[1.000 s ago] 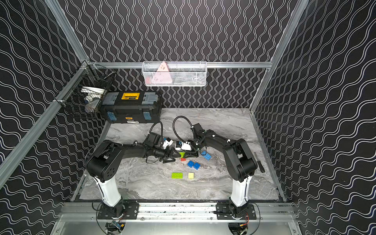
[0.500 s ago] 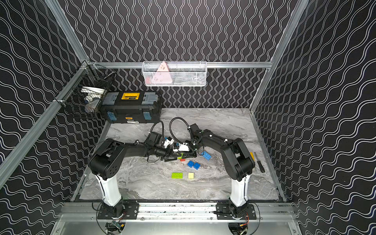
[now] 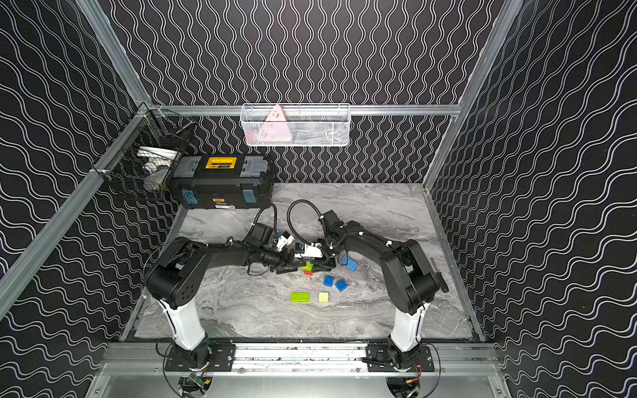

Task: Assemble a carrot with lego
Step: Assemble the lego brick with the lego brick, then pick up the lego brick from the center of the board.

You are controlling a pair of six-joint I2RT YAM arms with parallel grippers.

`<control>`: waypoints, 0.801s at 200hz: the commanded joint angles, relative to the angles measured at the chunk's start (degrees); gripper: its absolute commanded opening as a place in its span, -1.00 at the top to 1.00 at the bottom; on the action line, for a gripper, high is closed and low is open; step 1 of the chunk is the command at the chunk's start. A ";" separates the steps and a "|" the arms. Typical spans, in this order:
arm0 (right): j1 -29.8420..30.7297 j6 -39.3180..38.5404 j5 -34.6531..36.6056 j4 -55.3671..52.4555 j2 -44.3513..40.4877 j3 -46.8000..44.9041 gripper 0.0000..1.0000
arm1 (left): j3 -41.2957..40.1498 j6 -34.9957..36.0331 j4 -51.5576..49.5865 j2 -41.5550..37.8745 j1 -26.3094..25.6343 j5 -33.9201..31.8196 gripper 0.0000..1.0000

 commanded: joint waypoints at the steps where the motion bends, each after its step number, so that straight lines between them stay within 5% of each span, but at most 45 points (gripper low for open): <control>1: -1.13 2.76 -5.52 3.17 -2.71 0.63 -0.38 | 0.39 1.14 -1.48 -1.67 -0.21 -1.80 -0.43; 45: -8.23 9.38 -11.77 10.54 -15.88 -9.74 -0.56 | -0.29 1.15 -0.04 -5.43 -0.59 -0.31 -0.49; 69: -16.94 11.99 0.55 7.92 -24.12 -16.47 -0.41 | -0.19 1.15 0.88 -7.25 -0.60 0.63 -0.54; 88: -19.85 16.54 10.26 5.55 -25.41 -18.99 -0.34 | 0.27 3.52 -0.69 -7.54 -0.57 -0.67 -0.55; 160: -18.89 24.83 7.43 15.01 -16.46 -25.14 -0.33 | 0.86 9.94 -6.41 -7.19 -0.66 -4.18 -0.55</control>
